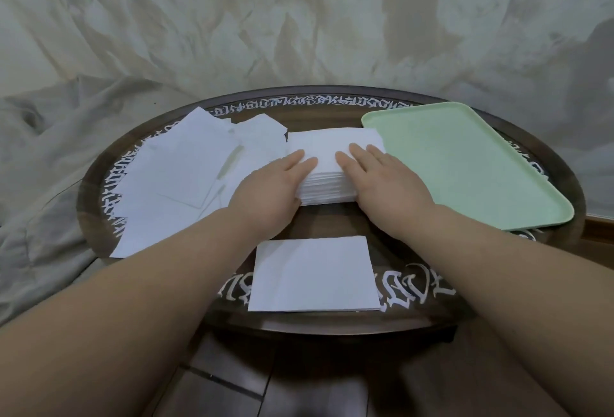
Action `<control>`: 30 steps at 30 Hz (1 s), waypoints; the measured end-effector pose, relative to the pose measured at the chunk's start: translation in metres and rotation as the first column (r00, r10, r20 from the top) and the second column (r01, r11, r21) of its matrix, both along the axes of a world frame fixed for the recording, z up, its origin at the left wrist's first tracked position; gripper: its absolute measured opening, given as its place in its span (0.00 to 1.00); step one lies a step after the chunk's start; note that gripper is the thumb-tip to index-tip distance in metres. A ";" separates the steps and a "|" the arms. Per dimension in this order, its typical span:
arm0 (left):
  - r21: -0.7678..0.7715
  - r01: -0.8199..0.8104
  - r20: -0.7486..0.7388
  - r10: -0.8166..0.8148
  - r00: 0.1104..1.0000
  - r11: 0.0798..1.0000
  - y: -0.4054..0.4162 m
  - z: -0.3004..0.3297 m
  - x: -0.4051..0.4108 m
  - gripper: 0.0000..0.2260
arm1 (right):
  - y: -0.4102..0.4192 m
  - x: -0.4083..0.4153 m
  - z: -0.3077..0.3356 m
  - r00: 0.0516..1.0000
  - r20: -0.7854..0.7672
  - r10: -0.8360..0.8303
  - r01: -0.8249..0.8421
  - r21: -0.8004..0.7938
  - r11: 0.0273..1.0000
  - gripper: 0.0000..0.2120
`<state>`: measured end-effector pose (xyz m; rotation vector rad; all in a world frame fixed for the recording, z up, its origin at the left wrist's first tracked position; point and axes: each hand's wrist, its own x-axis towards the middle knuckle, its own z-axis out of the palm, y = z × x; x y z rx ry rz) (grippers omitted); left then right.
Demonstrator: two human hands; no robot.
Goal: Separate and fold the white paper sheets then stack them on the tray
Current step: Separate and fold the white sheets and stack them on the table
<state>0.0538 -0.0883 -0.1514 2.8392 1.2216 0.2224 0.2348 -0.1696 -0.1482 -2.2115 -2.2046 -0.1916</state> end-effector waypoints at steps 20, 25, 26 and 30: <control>-0.267 -0.007 -0.275 -0.069 0.959 0.964 -0.072 0.004 -0.072 0.22 | -0.074 -0.036 -0.004 0.996 -0.031 0.080 -0.086 -0.349 0.933 0.25; -0.254 0.065 -0.264 -0.134 0.955 0.965 -0.071 0.003 -0.074 0.26 | -0.077 -0.040 0.003 0.983 -0.070 0.167 -0.180 -0.261 0.949 0.25; -0.270 0.062 -0.286 -0.142 0.948 0.961 -0.072 0.004 -0.075 0.27 | -0.079 -0.041 0.003 0.975 -0.081 0.206 -0.221 -0.288 0.932 0.26; -0.240 0.022 -0.393 -0.118 0.912 0.970 -0.072 0.010 -0.073 0.27 | -0.074 -0.040 0.001 0.975 -0.051 0.215 -0.219 -0.360 0.907 0.30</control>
